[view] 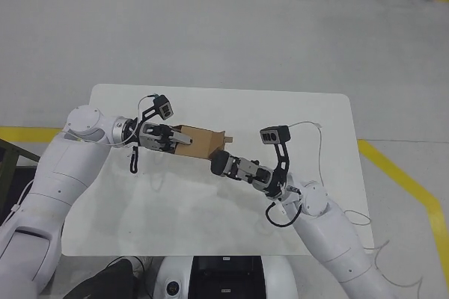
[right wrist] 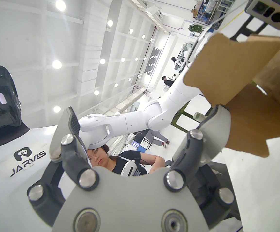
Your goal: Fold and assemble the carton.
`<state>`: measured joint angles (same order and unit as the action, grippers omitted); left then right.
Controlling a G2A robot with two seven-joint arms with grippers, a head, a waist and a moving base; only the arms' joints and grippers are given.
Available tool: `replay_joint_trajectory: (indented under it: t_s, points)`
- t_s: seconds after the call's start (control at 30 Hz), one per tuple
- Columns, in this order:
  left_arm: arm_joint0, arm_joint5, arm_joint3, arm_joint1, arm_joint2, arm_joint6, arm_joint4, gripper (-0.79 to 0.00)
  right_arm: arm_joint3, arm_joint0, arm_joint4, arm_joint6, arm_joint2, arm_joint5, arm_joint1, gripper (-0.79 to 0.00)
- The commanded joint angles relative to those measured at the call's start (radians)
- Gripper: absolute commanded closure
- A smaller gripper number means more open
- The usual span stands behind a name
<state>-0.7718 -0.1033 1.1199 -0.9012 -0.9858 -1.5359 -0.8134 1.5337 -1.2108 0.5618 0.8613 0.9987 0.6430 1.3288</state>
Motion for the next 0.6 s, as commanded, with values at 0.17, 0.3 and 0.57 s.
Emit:
replay_joint_trajectory:
  t_s: [0.17,0.3,0.57]
  points:
    - [-0.008,0.002,0.012,0.009,-0.013,0.0,-0.016,0.0,-0.015,-0.017,-0.032,0.012,0.027,-0.064,-0.011,-0.785]
    - [-0.012,-0.002,0.021,0.012,-0.021,0.0,-0.028,0.0,0.005,-0.032,-0.01,0.026,-0.001,-0.085,-0.009,-0.785]
    - [-0.006,-0.021,0.037,0.008,-0.022,0.0,-0.011,0.0,0.003,-0.018,0.004,0.023,-0.038,-0.068,0.001,-0.785]
